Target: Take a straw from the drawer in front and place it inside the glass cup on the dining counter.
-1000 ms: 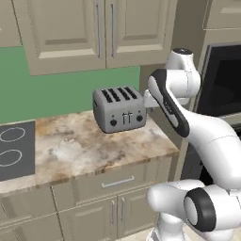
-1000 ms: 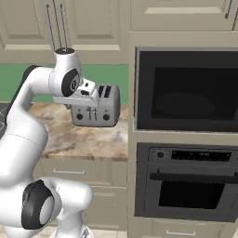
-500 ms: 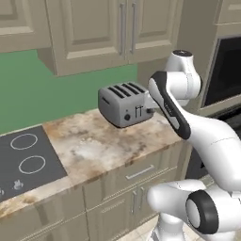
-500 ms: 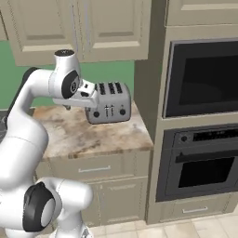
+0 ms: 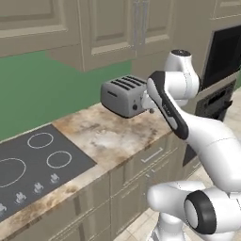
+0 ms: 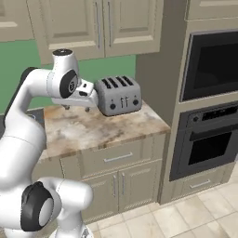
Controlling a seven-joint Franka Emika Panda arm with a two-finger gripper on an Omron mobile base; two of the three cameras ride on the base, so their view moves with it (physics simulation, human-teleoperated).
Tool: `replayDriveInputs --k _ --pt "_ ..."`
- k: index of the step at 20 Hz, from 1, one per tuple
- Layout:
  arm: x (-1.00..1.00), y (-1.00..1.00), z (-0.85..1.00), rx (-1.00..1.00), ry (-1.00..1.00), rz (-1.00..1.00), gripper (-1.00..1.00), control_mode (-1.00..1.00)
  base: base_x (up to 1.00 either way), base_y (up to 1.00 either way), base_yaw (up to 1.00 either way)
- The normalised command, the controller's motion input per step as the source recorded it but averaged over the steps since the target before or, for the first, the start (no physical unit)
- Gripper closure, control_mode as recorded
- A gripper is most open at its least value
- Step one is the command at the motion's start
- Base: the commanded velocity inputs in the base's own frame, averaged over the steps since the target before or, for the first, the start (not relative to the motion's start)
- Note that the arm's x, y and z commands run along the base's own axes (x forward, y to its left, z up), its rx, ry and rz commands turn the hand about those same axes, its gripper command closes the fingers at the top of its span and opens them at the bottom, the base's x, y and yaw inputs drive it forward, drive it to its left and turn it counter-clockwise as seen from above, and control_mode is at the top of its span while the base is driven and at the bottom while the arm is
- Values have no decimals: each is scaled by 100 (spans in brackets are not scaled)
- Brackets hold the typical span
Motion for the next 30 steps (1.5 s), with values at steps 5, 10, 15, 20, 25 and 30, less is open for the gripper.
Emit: replayDriveInputs --k 5,10,15,20,25,30 --pt "0 0 0 0 0 0 -100 100 0 55 -39" --pt "0 0 0 0 0 0 -100 100 0 61 -35" --pt "0 0 0 0 0 0 -100 100 0 67 -33" --pt "0 0 0 0 0 0 -100 100 0 24 -22" --pt "-7 -10 -38 17 0 -3 -100 -100 0 0 -3" --pt "-28 -58 -82 52 0 -17 -100 -100 0 0 0"
